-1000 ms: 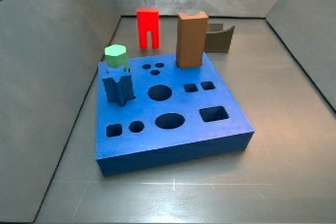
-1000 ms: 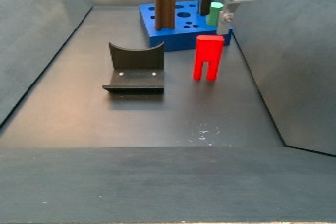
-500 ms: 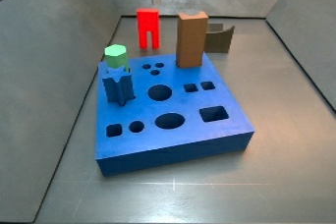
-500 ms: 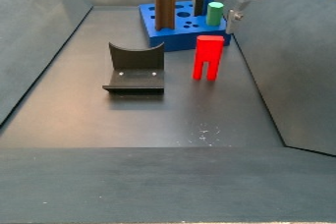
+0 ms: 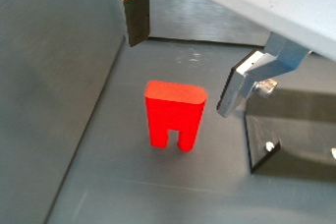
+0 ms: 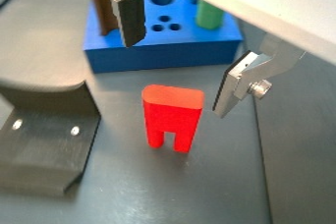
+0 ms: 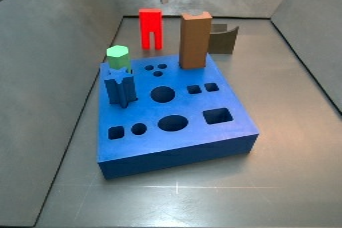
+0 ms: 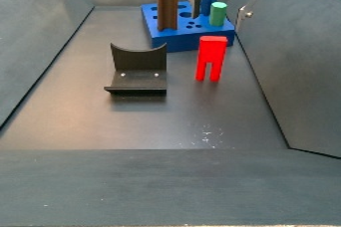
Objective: Pick up the square-circle object. Move up. Place the square-circle object on the fixture. Regrasp the square-circle object. Rotate the square-circle object. Move to above the board. Insert the square-circle object.
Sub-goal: Rotate the square-circle object.
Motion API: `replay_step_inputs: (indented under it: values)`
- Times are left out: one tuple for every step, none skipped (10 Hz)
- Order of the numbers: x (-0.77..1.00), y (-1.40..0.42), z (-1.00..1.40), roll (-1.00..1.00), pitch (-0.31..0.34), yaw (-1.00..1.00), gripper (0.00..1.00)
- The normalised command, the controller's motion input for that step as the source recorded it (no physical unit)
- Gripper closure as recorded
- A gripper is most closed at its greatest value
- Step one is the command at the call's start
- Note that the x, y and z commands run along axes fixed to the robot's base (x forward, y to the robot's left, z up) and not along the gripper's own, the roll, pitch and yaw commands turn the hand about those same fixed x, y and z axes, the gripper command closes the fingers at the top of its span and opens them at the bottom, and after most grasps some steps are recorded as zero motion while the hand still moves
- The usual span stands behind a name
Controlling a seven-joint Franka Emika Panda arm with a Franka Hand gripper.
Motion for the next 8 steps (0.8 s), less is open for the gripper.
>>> replay_step_inputs:
  values:
    - [0.02,0.00,-0.02,-0.02,0.011,1.00,0.00]
    - [0.02,0.00,-0.02,-0.03,0.012,1.00,0.00]
    - [0.02,0.00,-0.02,-0.03,0.014,1.00,0.00]
    - [0.02,0.00,-0.02,-0.04,0.016,1.00,0.00]
    - [0.02,0.00,-0.01,-0.04,0.019,1.00,0.00]
    - [0.02,0.00,-0.01,-0.05,0.022,1.00,0.00]
    - [0.02,0.00,-0.01,-0.06,0.026,0.89,0.00]
    - [0.02,0.00,-0.01,-0.06,0.026,0.63,0.00]
